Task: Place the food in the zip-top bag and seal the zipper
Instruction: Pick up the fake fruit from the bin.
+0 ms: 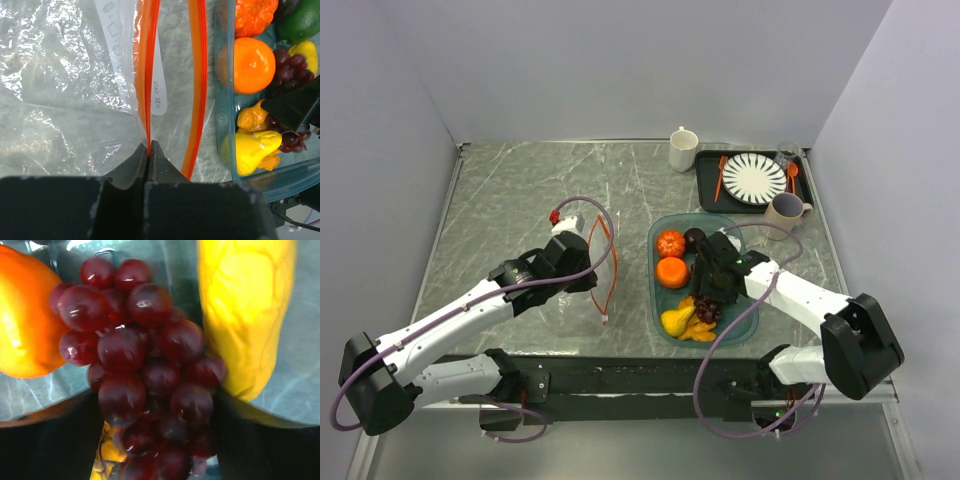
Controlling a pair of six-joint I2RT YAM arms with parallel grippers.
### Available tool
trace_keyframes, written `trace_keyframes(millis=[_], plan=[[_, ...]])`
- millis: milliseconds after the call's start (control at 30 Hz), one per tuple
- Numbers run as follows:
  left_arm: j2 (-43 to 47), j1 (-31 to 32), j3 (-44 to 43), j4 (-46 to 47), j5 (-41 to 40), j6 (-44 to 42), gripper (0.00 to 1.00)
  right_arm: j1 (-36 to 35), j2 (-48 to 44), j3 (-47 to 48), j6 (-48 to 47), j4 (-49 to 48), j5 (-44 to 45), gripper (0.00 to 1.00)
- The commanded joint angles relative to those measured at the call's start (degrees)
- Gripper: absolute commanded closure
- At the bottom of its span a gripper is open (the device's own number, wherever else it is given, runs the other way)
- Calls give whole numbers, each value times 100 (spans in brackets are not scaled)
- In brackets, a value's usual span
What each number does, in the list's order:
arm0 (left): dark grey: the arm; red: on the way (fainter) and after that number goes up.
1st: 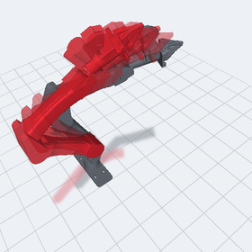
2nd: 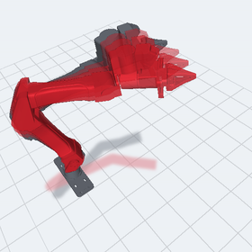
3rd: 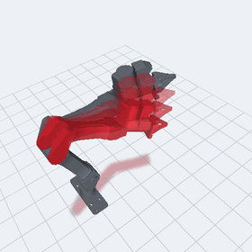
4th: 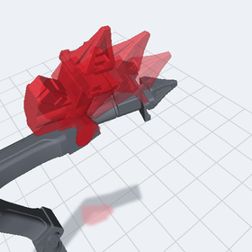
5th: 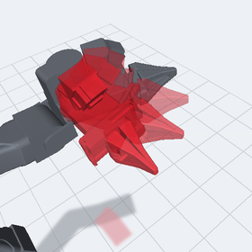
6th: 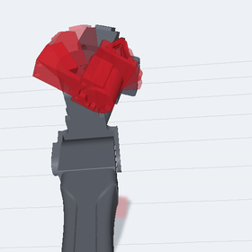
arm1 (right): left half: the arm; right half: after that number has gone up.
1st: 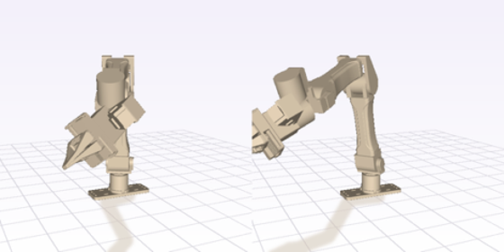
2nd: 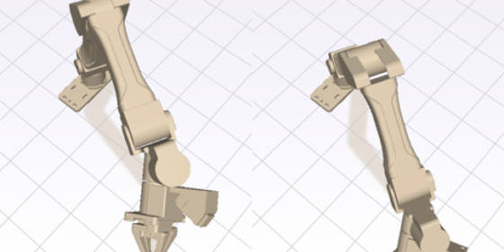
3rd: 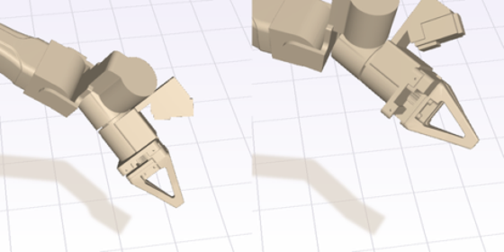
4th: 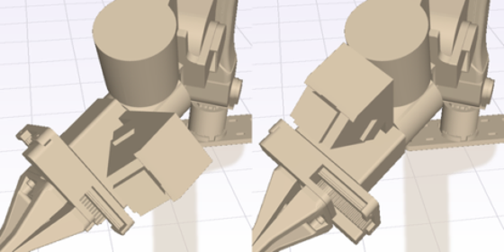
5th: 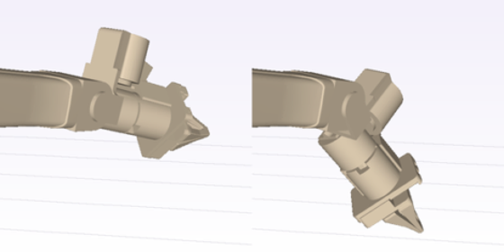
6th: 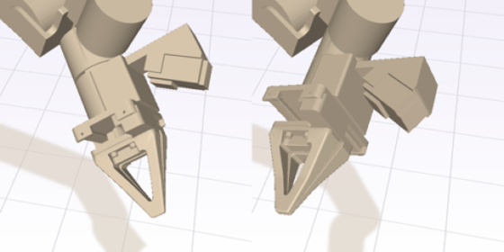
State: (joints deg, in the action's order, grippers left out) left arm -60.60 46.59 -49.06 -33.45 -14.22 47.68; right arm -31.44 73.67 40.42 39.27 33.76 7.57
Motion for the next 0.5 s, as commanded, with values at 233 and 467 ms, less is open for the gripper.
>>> trace_keyframes(millis=[233,467], plan=[[101,-9,-78,76,-20,-66,99,33,-1160,150,-68,-124,262,100],[57,-9,-42,84,-28,-66,99,33,-2225,492,-138,25,43,100]])
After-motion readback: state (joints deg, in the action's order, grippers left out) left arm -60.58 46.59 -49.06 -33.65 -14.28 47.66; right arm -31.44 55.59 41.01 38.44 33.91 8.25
